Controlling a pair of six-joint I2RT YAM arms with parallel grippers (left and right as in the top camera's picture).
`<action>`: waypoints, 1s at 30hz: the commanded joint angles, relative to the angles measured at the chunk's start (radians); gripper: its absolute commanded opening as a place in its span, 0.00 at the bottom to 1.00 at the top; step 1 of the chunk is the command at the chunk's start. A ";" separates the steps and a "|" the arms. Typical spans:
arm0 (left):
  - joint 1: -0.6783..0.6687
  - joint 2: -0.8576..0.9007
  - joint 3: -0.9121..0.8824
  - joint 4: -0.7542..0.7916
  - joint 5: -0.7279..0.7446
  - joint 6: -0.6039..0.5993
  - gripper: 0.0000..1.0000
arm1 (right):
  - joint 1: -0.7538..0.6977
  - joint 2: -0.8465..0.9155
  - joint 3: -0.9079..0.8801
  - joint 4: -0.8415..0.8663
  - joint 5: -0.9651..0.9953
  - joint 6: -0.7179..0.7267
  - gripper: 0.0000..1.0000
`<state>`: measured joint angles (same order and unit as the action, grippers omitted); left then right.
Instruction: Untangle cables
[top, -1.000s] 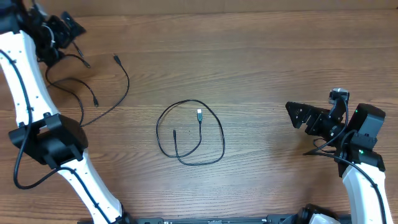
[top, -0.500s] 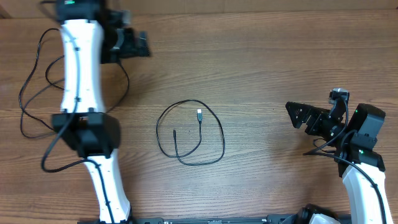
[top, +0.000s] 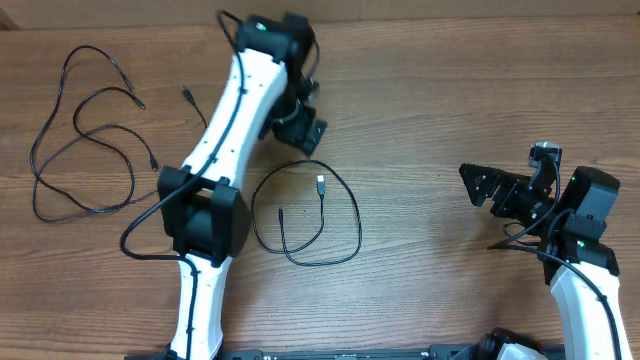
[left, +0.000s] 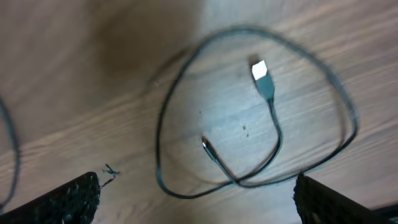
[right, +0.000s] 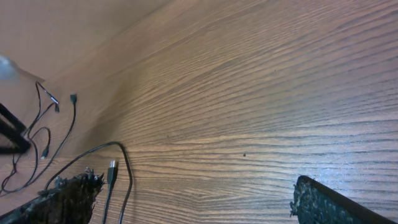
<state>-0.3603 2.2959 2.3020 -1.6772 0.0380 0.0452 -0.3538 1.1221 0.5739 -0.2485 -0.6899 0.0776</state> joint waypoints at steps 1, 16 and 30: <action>-0.020 -0.007 -0.138 0.027 -0.045 0.031 1.00 | -0.006 0.002 0.009 -0.001 0.008 -0.008 1.00; -0.018 -0.007 -0.387 0.217 -0.063 0.017 1.00 | -0.006 0.002 0.009 -0.003 0.008 -0.008 1.00; -0.018 -0.007 -0.478 0.330 -0.064 0.000 0.36 | -0.006 0.002 0.009 -0.012 0.009 -0.008 1.00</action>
<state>-0.3840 2.2959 1.8336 -1.3514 -0.0219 0.0494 -0.3538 1.1221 0.5739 -0.2630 -0.6884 0.0772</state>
